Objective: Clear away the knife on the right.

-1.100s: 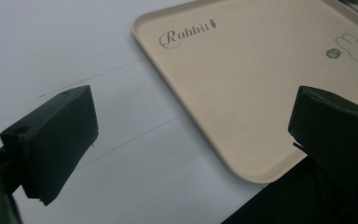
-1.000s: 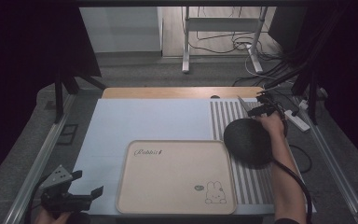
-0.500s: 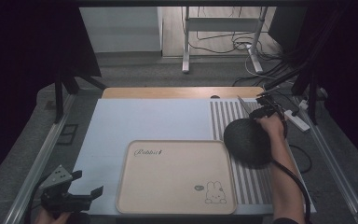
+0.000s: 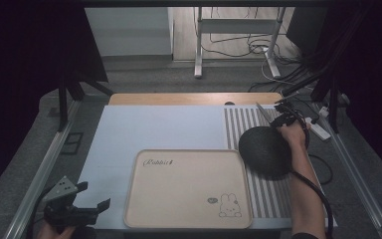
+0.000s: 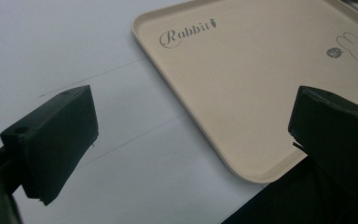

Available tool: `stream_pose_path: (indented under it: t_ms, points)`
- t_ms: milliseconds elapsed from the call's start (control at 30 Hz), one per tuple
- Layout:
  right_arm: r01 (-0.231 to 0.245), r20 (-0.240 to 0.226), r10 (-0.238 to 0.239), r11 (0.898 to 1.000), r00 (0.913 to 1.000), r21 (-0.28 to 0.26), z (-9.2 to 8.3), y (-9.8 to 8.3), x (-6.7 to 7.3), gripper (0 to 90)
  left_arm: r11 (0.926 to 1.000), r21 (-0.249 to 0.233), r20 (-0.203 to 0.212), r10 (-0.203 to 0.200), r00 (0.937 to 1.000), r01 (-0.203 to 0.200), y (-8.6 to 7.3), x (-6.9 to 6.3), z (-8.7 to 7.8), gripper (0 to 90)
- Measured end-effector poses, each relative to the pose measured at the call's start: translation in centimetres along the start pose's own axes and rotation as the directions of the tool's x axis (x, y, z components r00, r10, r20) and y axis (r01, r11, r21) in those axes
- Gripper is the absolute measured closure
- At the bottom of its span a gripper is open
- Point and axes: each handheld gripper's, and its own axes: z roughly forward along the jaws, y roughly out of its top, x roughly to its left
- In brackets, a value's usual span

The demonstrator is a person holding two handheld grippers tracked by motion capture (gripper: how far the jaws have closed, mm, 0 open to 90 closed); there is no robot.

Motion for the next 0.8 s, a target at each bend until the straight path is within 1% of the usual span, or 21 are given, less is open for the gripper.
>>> stream_pose_path:
  t_ms: [100, 167, 300, 600, 633, 733, 800]
  points:
    - [0.011, 0.033, -0.011, 1.000, 0.9994, 0.004, -0.1, 0.0, -0.1, 80.1, 1.0000, -0.002, 0.001, -0.003, 1.0000, 0.003, 0.0, 0.0, 0.0, 1.7]
    - [0.011, 0.032, -0.011, 1.000, 0.9994, 0.001, -0.3, -0.1, -0.3, 80.1, 1.0000, -0.003, 0.003, -0.006, 1.0000, 0.006, 0.0, 0.1, 0.0, 1.7]
    - [-0.016, 0.037, 0.017, 1.000, 0.9992, -0.016, -0.8, -0.3, -1.1, 80.2, 1.0000, -0.003, 0.001, -0.002, 1.0000, 0.002, 0.0, 0.0, 0.0, 1.7]
    - [-0.064, 0.030, 0.066, 0.996, 0.9974, -0.055, -2.5, -1.0, -2.9, 80.2, 1.0000, -0.001, 0.000, -0.003, 1.0000, 0.003, 0.0, 0.0, 0.0, 1.7]
    - [-0.070, 0.023, 0.072, 0.996, 0.9972, -0.060, -2.8, -1.1, -3.1, 80.2, 1.0000, -0.001, 0.000, -0.002, 1.0000, 0.002, 0.0, 0.0, 0.0, 1.7]
    - [-0.078, 0.014, 0.079, 0.994, 0.9968, -0.071, -3.6, -1.2, -3.4, 80.2, 1.0000, 0.000, 0.000, -0.001, 1.0000, 0.001, 0.0, 0.0, 0.0, 1.7]
    - [-0.069, 0.005, 0.069, 0.995, 0.9976, -0.073, -4.1, -1.2, -3.3, 80.2, 1.0000, 0.002, 0.000, -0.001, 1.0000, 0.001, 0.0, 0.0, 0.0, 1.7]
